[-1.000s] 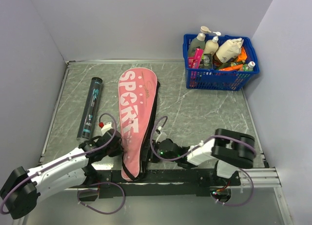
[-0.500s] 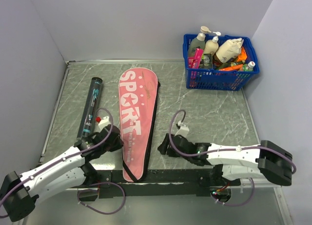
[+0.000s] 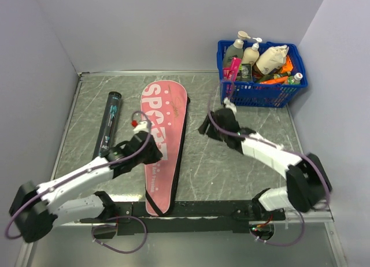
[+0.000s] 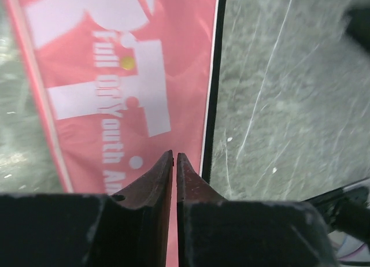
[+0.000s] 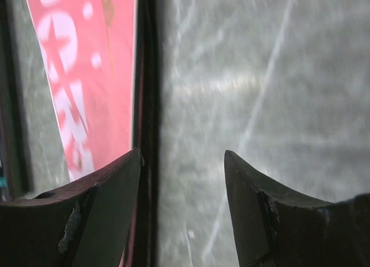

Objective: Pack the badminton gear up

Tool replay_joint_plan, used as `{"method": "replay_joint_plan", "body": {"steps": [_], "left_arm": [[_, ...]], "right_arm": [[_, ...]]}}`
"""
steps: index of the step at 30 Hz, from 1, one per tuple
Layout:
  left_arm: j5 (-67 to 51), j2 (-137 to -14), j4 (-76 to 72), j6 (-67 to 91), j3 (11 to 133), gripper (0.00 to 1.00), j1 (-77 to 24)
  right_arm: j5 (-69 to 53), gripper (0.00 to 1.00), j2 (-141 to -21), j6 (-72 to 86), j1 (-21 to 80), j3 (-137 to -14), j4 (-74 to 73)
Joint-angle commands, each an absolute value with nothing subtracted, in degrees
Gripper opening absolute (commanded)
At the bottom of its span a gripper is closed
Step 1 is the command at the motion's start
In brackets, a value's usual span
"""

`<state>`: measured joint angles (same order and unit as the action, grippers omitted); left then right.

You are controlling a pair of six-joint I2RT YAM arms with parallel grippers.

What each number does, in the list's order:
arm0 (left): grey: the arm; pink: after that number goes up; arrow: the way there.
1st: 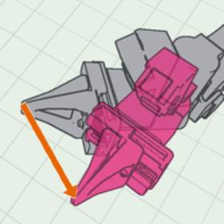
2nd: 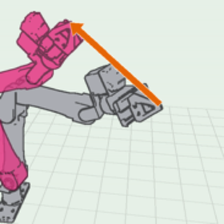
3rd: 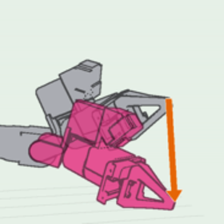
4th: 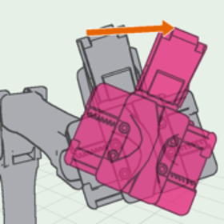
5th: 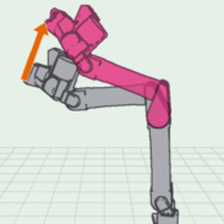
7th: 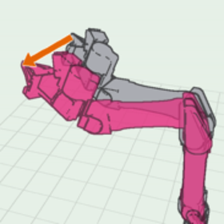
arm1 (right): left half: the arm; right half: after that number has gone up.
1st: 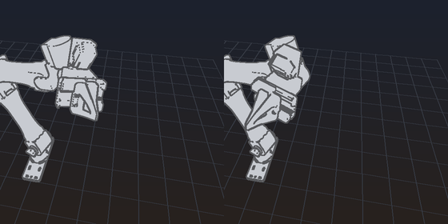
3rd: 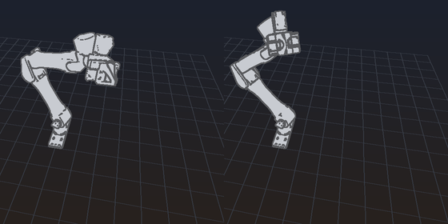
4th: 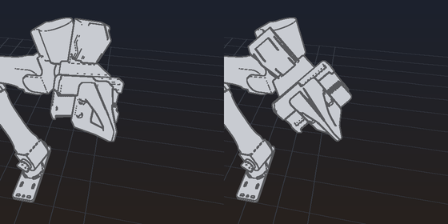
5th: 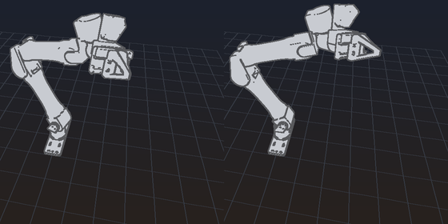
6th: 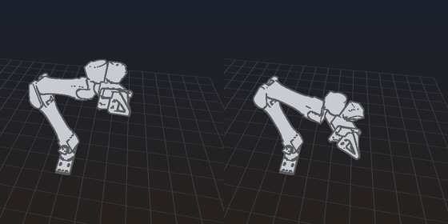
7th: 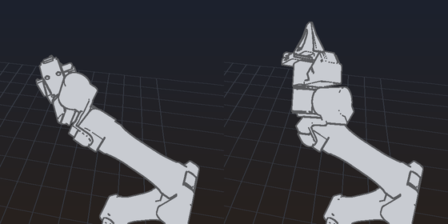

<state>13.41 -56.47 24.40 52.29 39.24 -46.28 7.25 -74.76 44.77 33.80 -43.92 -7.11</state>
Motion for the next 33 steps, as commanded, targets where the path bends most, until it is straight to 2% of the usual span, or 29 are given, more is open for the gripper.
{"method": "replay_joint_plan", "body": {"steps": [1,5,9,26,33], "left_arm": [[6.7,-63.6,15.0,49.7,41.0,0.11,-48.6],[7.6,-70.4,15.6,48.3,46.7,0.12,-51.4],[8.0,-75.6,14.7,48.4,47.4,0.11,-52.5],[9.8,-84.1,9.3,47.5,43.2,0.1,-52.4],[9.7,-82.9,8.3,47.3,40.8,0.1,-52.4]], "right_arm": [[0.3,0.68,-86.1,38.1,30.9,-56.8,-7.3],[-4.4,0.68,-94.2,37.3,29.4,-63.2,-5.2],[-7.3,0.68,-101.1,37.4,28.0,-70.1,-4.3],[-13.0,0.67,-121.5,40.9,25.5,-86.7,-5.5],[-12.7,0.67,-128.0,41.4,25.6,-92.2,-8.6]]}}
